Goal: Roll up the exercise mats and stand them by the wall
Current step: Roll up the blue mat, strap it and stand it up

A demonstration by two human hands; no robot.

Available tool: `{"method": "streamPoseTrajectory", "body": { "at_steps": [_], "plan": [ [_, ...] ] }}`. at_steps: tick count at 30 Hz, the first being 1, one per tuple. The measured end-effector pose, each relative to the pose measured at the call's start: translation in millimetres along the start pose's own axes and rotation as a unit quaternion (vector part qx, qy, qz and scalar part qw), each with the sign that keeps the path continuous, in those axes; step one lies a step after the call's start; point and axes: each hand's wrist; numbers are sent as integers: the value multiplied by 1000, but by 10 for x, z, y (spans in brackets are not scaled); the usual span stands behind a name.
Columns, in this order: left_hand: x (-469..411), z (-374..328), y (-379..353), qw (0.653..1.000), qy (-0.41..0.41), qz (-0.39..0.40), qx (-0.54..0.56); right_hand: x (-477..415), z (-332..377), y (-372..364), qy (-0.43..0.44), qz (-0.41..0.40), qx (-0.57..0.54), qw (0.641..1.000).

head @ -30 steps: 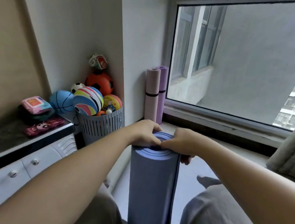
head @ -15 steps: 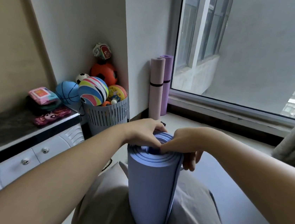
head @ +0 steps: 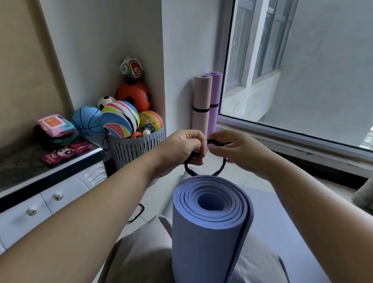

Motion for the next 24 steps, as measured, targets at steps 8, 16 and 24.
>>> {"method": "streamPoseTrajectory", "body": {
  "at_steps": [8, 16, 24],
  "plan": [
    [-32, 80, 181, 994, -14, -108, 0, -39, 61, 65, 4, -36, -370, 928],
    [-19, -31, 205, 895, 22, -28, 444, -23, 89, 17, -7, 50, -401, 915],
    [0, -92, 166, 925, 55, 57, 373, -125, 261, -8, 80, -32, -233, 969]
  ]
}}
Point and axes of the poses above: each hand's wrist, its own x-axis away from the middle knuckle, its own y-axis out of the back of the hand, z = x × y, and after that the axes turned 5 degrees about y, right-handed
